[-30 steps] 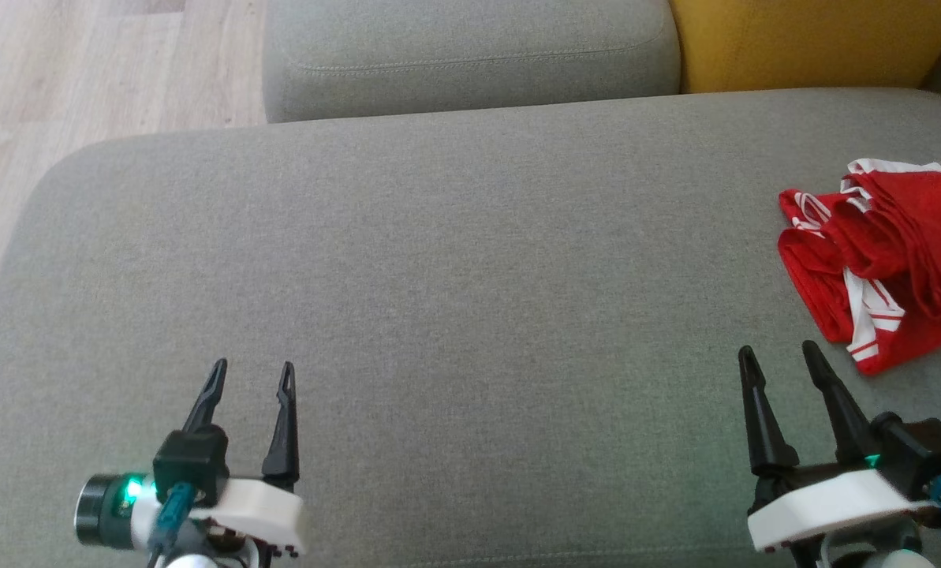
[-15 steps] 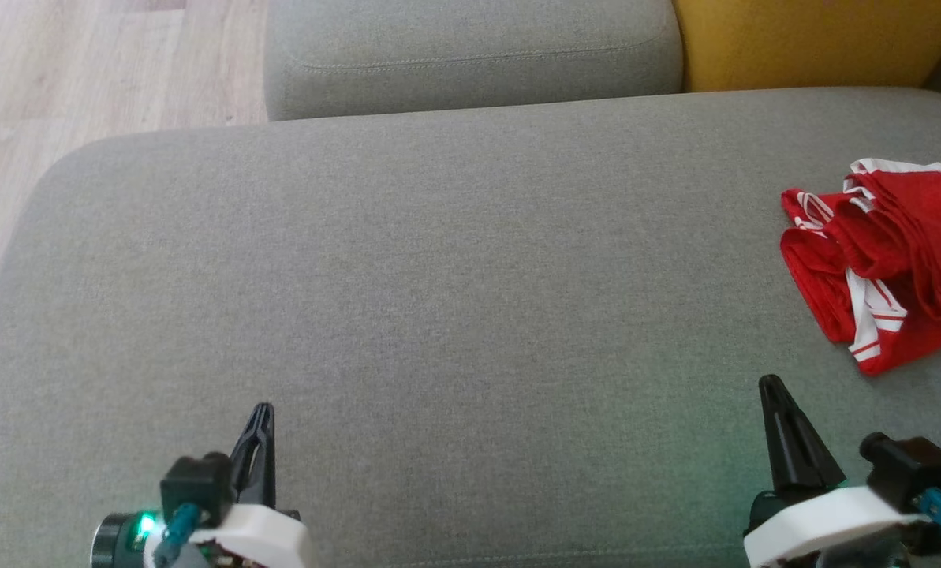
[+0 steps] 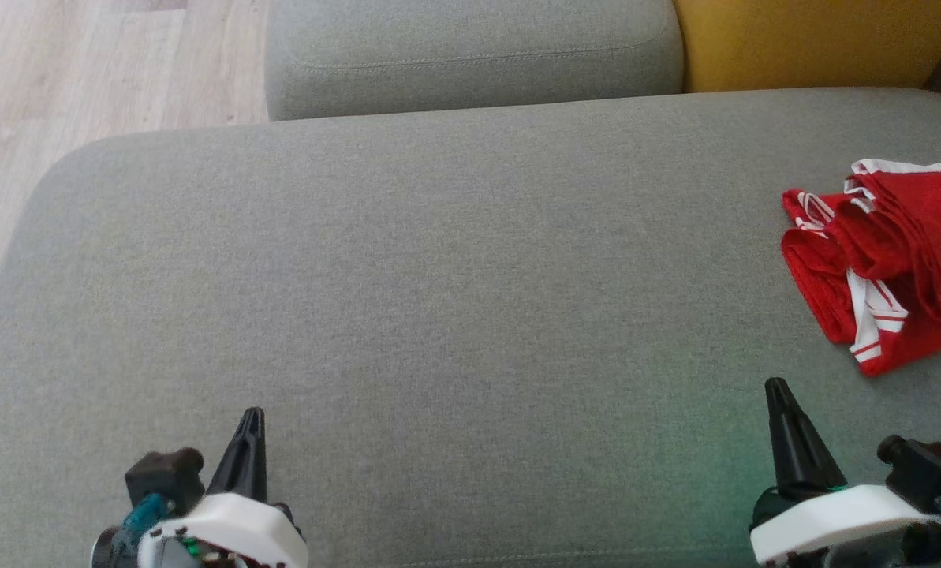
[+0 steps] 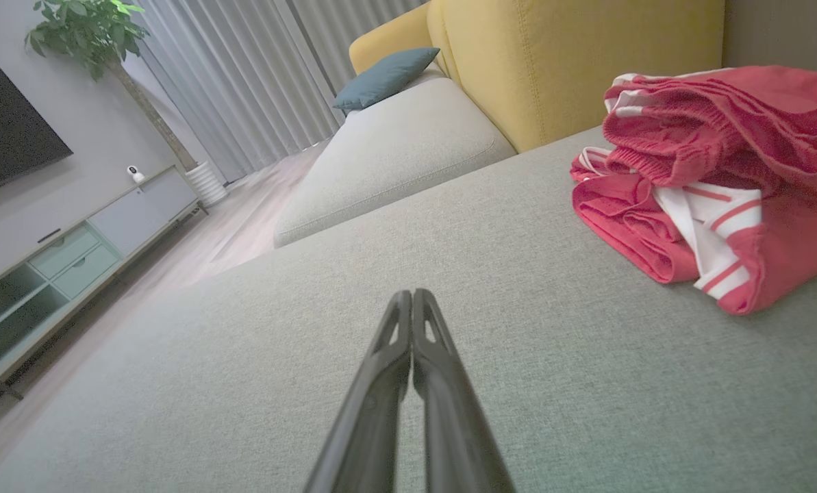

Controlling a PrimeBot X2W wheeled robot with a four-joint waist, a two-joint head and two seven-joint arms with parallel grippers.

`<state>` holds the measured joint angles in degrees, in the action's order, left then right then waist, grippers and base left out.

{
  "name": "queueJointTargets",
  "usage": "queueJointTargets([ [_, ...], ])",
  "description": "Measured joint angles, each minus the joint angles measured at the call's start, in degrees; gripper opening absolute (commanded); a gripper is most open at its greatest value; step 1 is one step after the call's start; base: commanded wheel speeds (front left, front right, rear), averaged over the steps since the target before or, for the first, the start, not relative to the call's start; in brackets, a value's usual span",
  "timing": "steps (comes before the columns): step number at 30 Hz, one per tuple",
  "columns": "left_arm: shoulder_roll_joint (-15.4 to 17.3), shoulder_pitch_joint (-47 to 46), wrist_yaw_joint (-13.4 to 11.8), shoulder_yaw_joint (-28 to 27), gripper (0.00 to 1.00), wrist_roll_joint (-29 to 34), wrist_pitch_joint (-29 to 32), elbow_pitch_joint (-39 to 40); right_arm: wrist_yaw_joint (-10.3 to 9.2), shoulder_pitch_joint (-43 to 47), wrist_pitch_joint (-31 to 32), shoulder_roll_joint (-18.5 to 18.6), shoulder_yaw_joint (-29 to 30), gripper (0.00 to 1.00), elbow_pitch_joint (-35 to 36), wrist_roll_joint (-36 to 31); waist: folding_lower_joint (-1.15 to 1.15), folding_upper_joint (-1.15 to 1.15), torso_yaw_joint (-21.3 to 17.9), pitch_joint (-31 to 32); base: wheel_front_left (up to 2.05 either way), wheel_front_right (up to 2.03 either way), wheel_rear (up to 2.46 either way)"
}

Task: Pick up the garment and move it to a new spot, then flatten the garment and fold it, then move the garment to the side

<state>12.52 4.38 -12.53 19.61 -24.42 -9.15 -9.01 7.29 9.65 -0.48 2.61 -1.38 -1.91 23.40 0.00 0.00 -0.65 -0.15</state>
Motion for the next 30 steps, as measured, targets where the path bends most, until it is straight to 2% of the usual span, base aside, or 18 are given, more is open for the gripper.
queueJointTargets([
  [30, -2.02, -1.47, 5.54, -5.57, 0.00, -19.92, 3.47, -1.87, 0.00, -3.74, 0.96, 0.32, 1.24, 0.00, -3.75, 20.27, 0.00, 0.00, 0.19, -0.01, 0.00, 0.00, 0.00],
])
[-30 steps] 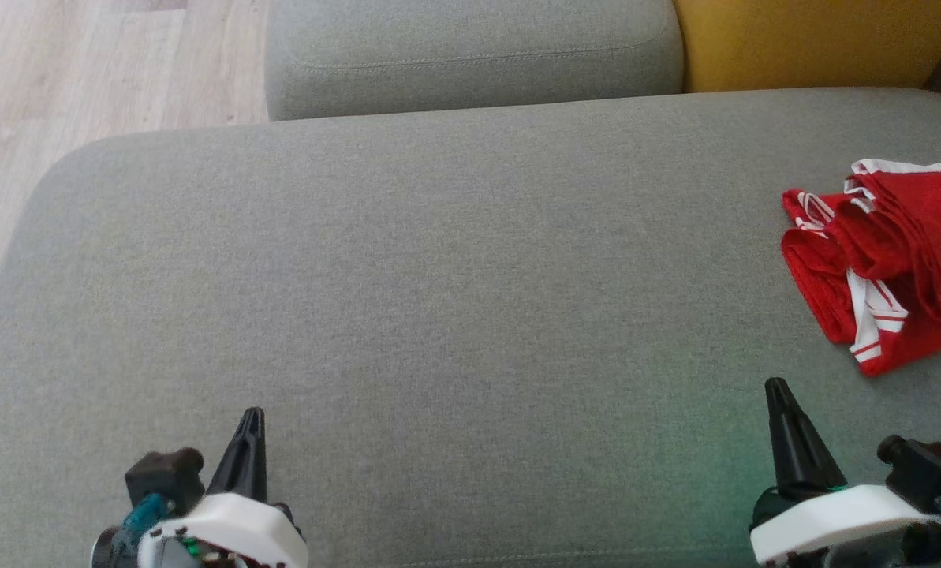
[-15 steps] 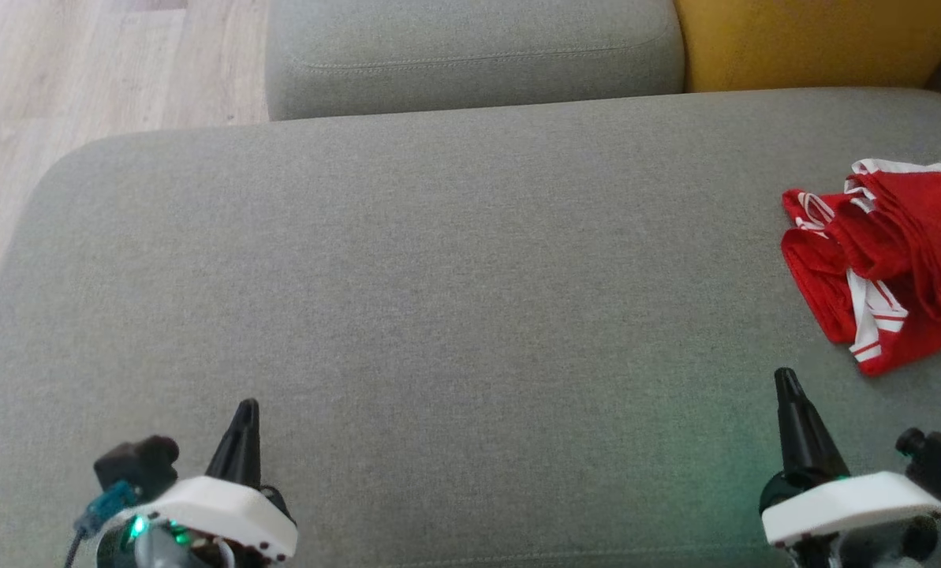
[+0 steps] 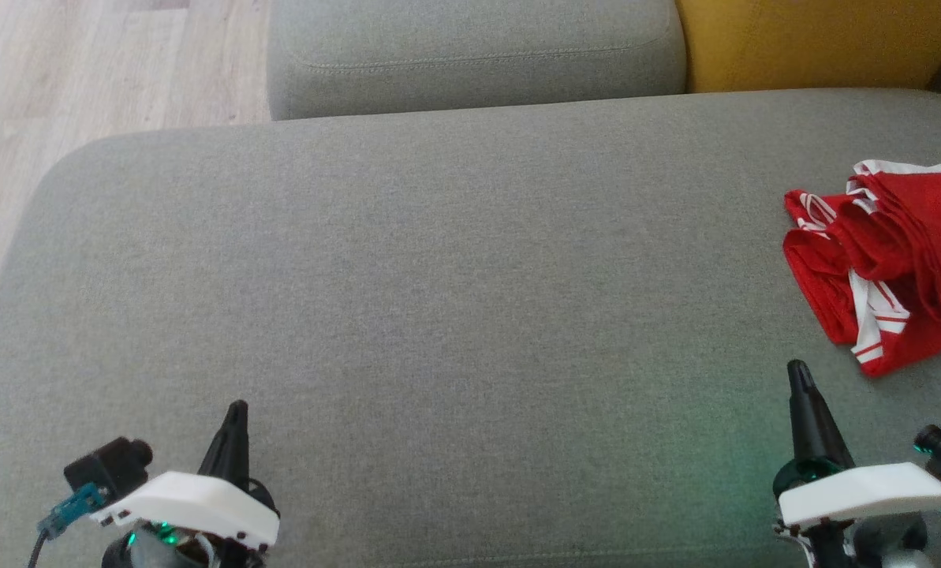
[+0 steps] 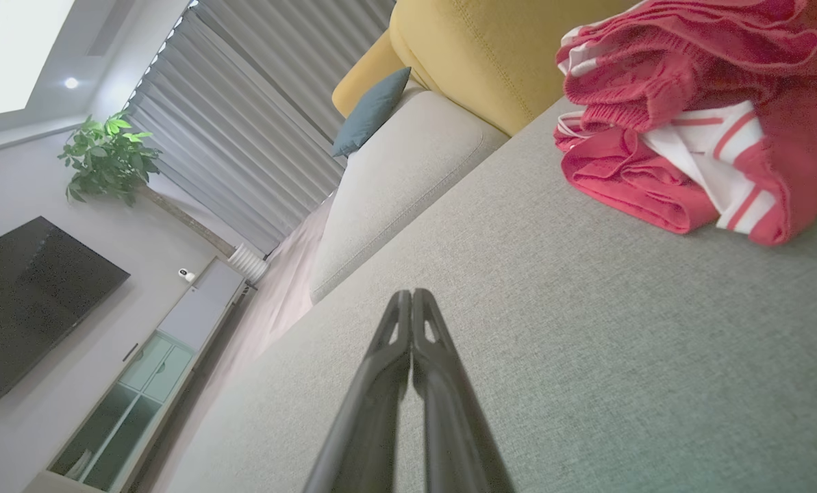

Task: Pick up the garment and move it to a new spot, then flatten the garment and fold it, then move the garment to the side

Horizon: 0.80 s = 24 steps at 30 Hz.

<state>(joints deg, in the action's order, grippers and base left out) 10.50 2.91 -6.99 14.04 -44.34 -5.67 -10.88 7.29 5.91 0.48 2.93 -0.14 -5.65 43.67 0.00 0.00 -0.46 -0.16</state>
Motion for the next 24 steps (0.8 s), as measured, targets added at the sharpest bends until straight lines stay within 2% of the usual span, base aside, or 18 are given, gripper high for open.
queueJointTargets([
  [24, -1.93, -2.14, 4.17, -4.47, 0.00, -15.46, 3.08, -1.49, 0.00, -2.31, 0.65, 0.34, 1.22, 0.00, -3.04, 15.81, 0.00, 0.00, 0.14, -0.01, 0.00, 0.00, 0.00],
])
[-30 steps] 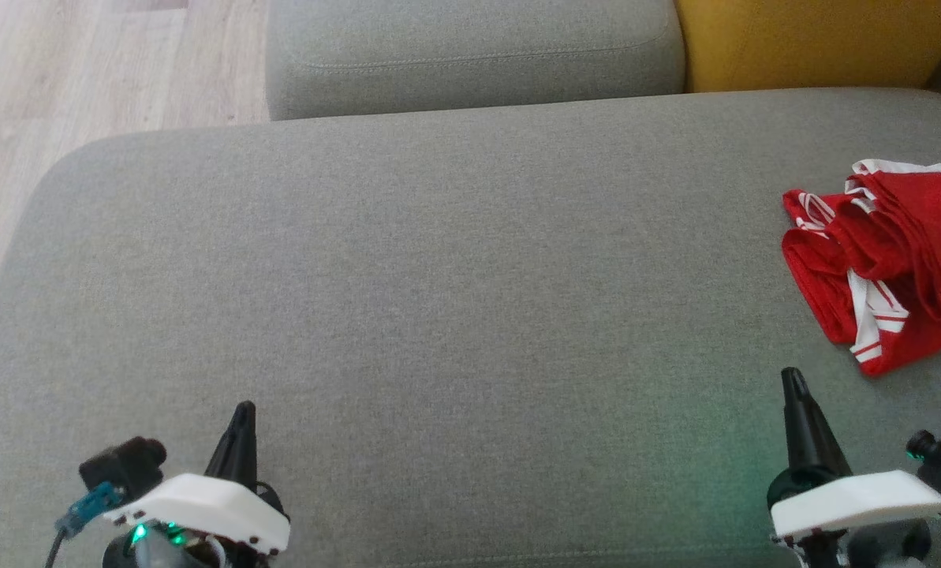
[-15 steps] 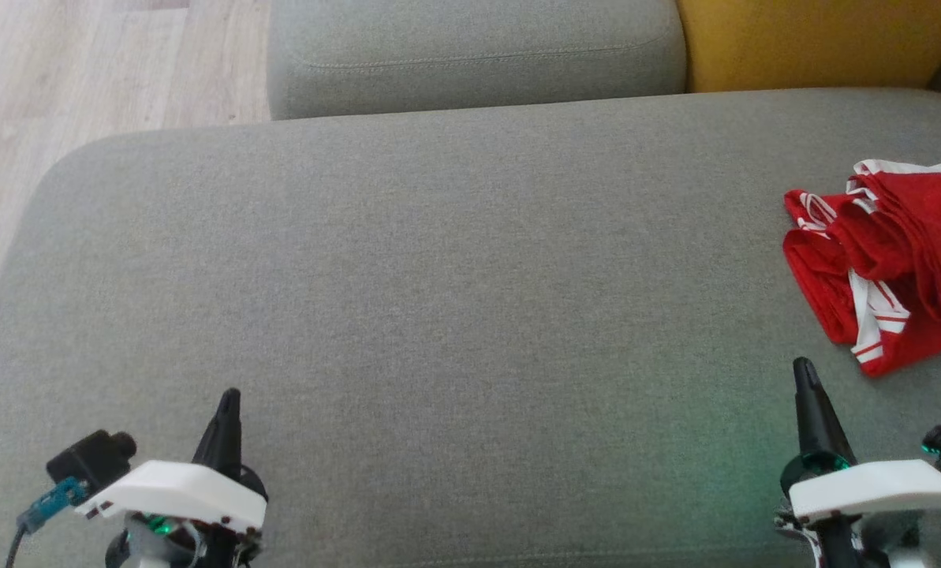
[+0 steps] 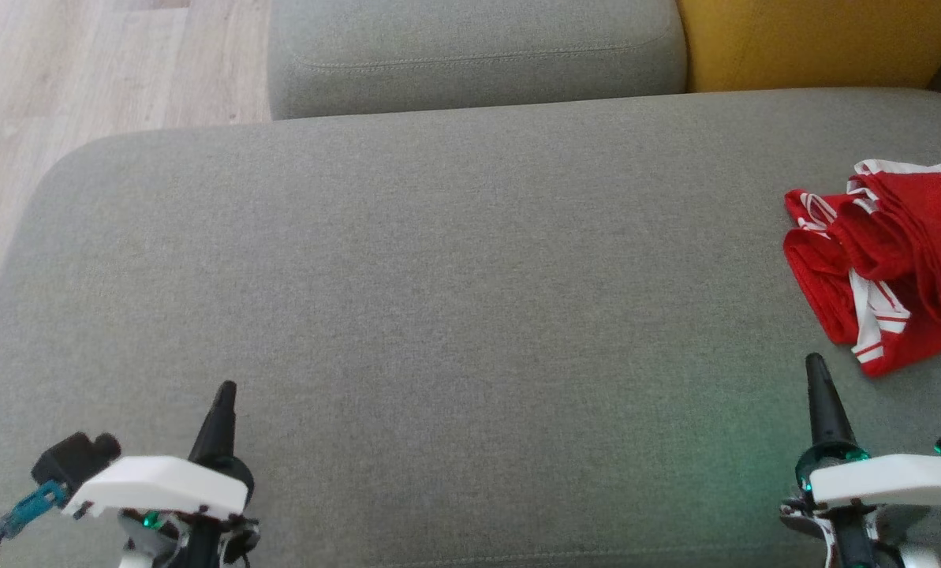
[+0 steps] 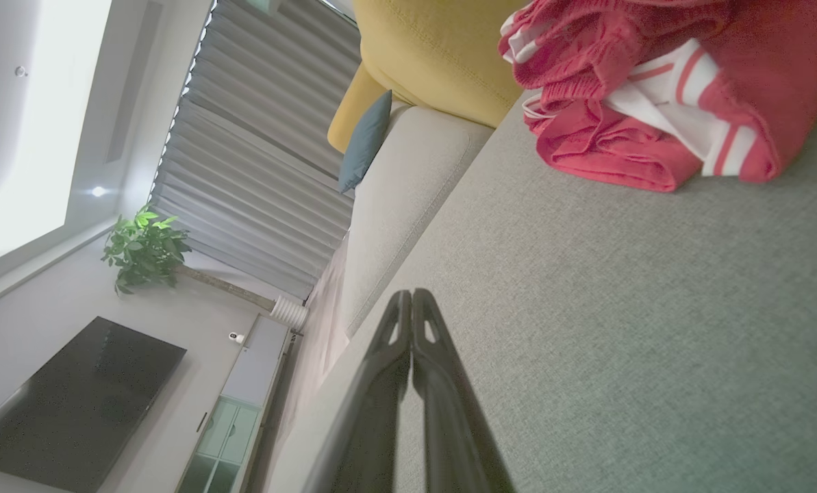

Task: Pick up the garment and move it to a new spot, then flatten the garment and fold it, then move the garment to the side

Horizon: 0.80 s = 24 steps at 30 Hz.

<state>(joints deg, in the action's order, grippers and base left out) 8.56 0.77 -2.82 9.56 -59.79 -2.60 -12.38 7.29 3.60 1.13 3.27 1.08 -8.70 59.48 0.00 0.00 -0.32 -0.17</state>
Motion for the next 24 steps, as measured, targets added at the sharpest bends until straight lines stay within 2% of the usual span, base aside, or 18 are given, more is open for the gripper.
queueJointTargets([
  [24, -2.00, -1.26, 4.44, -5.16, 0.00, -15.30, 3.14, -1.30, 0.00, -3.10, 1.52, 0.22, 1.75, 0.00, -3.13, 15.46, 0.00, 0.00, 0.15, -0.01, 0.00, 0.00, 0.00],
])
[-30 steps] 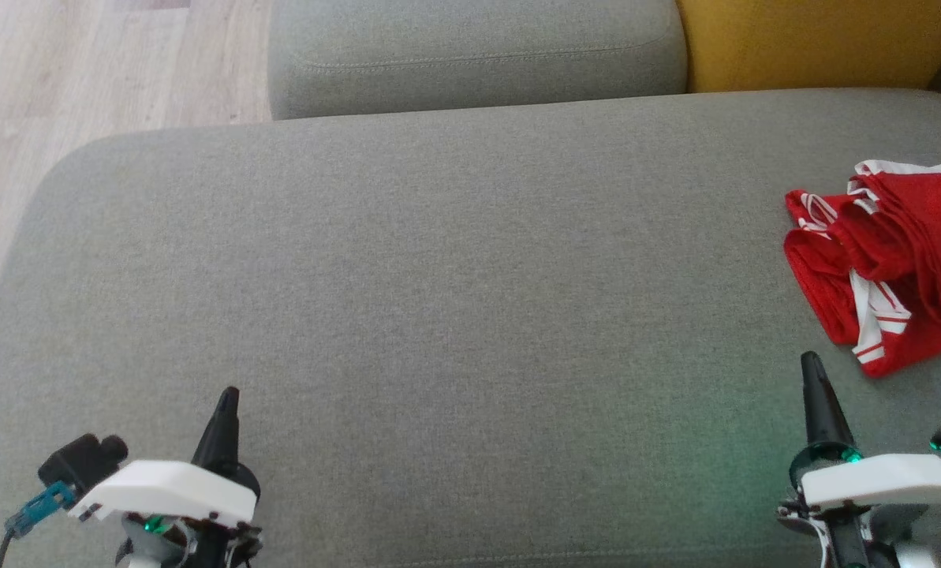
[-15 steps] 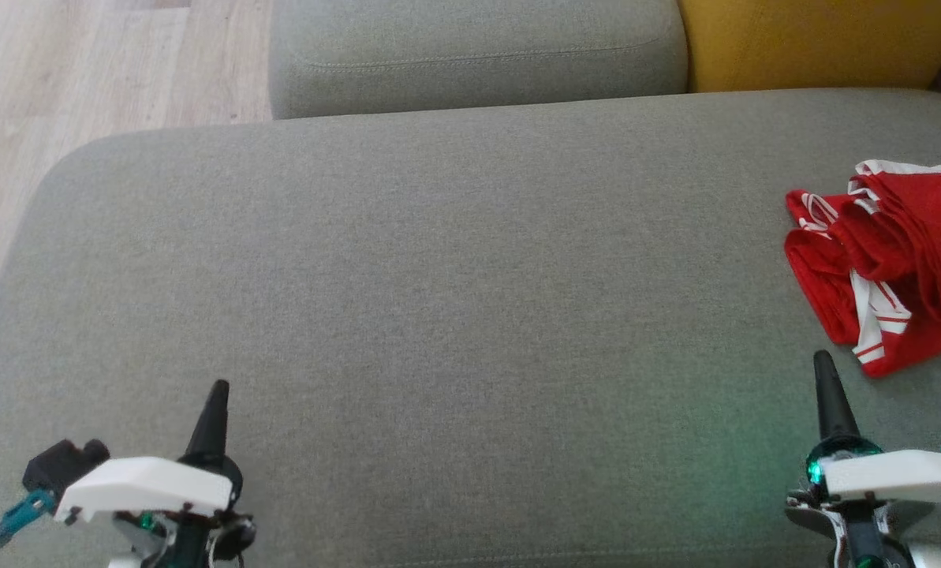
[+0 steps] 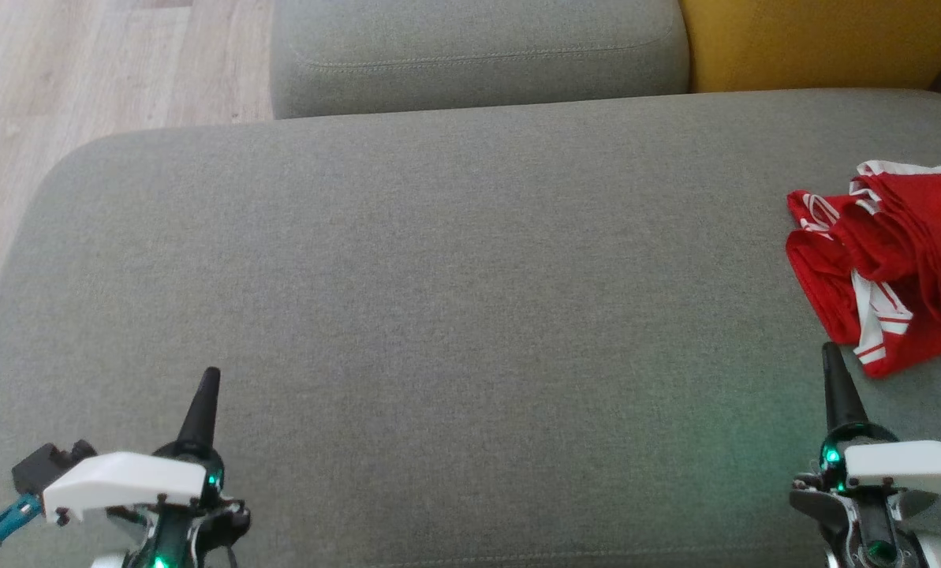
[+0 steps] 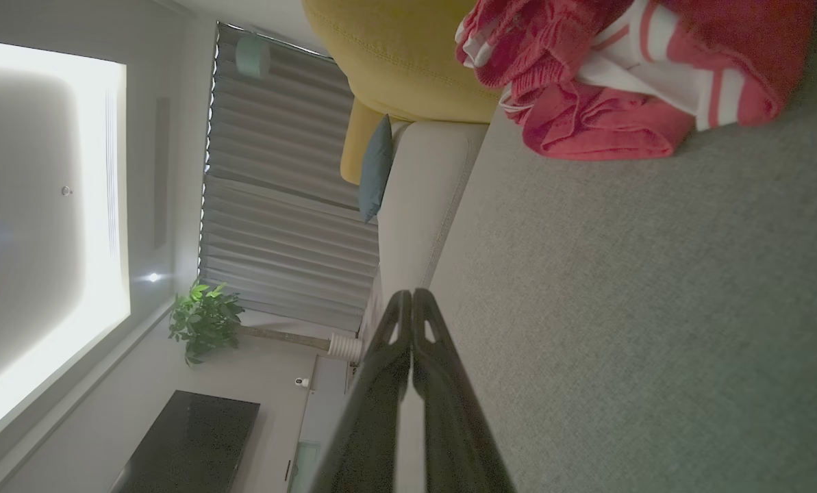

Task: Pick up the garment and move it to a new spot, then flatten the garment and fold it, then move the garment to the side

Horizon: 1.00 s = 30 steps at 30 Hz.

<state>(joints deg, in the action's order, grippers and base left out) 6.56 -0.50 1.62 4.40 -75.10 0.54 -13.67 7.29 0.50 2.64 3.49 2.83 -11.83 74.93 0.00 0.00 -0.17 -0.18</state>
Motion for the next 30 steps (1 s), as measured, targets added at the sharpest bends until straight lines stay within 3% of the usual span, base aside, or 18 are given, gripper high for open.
queueJointTargets([
  [30, -2.91, -2.55, 5.46, -7.00, 0.00, -18.41, 4.00, -1.77, 0.00, -3.55, 1.51, 0.07, 2.52, 0.00, -3.90, 18.72, 0.00, 0.00, 0.17, -0.01, 0.00, 0.00, 0.00],
])
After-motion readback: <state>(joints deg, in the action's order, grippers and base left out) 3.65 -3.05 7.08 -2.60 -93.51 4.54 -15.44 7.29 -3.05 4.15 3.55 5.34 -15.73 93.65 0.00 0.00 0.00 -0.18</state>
